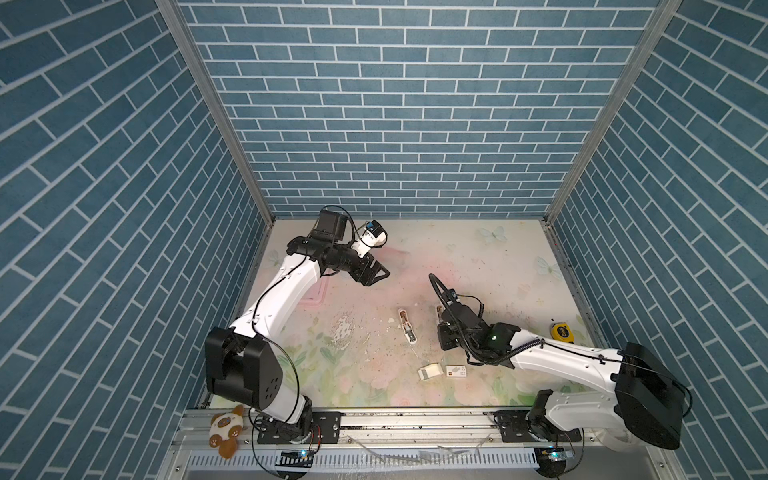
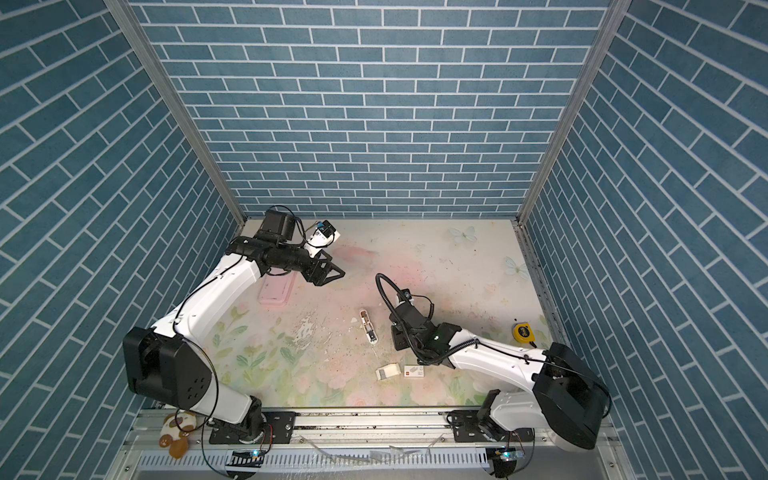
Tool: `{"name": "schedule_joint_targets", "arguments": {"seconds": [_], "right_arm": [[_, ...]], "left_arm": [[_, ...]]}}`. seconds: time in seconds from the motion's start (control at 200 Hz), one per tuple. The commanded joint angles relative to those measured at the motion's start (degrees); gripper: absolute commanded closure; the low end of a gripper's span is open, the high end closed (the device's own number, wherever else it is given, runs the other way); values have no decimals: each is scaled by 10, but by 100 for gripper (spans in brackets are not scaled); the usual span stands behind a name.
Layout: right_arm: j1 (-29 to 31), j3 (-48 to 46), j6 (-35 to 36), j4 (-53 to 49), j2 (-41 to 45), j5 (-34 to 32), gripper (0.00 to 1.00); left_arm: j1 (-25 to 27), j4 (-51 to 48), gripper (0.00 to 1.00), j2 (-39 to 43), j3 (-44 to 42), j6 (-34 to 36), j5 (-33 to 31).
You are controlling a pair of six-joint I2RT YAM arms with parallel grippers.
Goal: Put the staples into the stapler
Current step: 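Carry the staple strip over the open pink stapler nearer the right arm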
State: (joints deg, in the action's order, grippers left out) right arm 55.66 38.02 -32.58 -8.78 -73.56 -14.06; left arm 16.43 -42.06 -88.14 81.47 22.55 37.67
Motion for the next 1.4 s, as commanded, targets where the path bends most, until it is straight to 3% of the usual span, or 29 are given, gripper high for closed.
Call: {"name": "schedule_joint_targets", "arguments": {"seconds": [0.0, 0.625, 1.395], "right_arm": [[-14, -15, 32, 28, 15, 3, 95], [-63, -27, 71, 76, -24, 50, 95], [-69, -34, 81, 88, -58, 45, 95]], "left_arm": [[3, -20, 18, -14, 23, 5, -1], [3, -24, 17, -22, 32, -7, 23], [3, -13, 17, -21, 16, -15, 24]]}}
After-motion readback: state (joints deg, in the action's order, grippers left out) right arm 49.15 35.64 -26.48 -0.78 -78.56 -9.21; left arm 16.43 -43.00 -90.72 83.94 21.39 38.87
